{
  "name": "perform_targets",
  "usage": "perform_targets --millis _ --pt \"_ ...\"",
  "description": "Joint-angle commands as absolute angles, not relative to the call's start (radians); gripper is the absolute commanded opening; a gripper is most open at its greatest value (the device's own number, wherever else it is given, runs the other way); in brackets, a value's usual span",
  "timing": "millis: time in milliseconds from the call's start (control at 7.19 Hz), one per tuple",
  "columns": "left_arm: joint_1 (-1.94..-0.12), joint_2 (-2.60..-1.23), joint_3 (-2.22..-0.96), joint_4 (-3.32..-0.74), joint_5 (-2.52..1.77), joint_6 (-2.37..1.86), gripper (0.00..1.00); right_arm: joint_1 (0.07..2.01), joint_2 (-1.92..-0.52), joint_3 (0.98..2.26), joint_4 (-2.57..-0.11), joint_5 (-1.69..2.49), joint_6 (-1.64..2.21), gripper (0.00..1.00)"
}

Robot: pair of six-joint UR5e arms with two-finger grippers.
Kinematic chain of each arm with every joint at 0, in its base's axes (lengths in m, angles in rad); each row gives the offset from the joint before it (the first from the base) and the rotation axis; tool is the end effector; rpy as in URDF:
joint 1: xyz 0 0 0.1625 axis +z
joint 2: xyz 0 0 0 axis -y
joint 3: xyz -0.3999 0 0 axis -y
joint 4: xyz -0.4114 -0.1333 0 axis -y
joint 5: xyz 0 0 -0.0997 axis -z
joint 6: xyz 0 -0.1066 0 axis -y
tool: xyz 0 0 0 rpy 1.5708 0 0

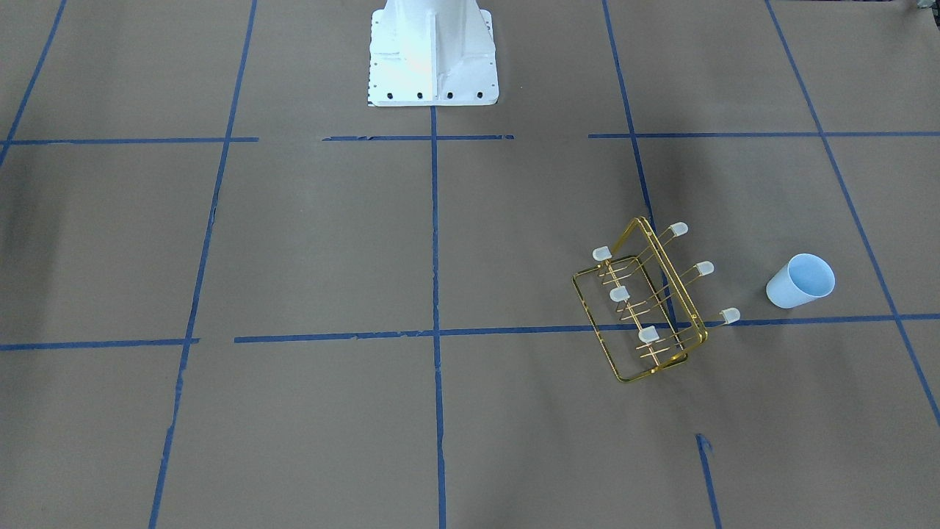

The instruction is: Hang cup on cup holder

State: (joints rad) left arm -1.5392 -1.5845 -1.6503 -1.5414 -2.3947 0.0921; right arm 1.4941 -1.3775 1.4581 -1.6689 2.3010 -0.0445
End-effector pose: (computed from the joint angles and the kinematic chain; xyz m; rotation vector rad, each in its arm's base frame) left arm -0.0386 -0.5207 0.5900 0.0851 0.8221 0.1429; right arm 0.0172 -0.5882 0.6030 -0.0285 -0.7302 -0.1094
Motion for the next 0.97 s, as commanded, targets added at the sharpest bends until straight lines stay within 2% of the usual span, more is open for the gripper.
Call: perform_targets --millis 0,834 --pt "-1.537 -1.585 -1.651 -1.542 -2.395 0.092 1.0 1.494 -1.378 1.459 -1.669 2.301 -0.044 1.0" --pt "-1.54 -1.598 -1.651 -1.543 -2.405 0.092 1.0 1.494 -1.378 1.459 -1.669 2.301 -0.044 1.0"
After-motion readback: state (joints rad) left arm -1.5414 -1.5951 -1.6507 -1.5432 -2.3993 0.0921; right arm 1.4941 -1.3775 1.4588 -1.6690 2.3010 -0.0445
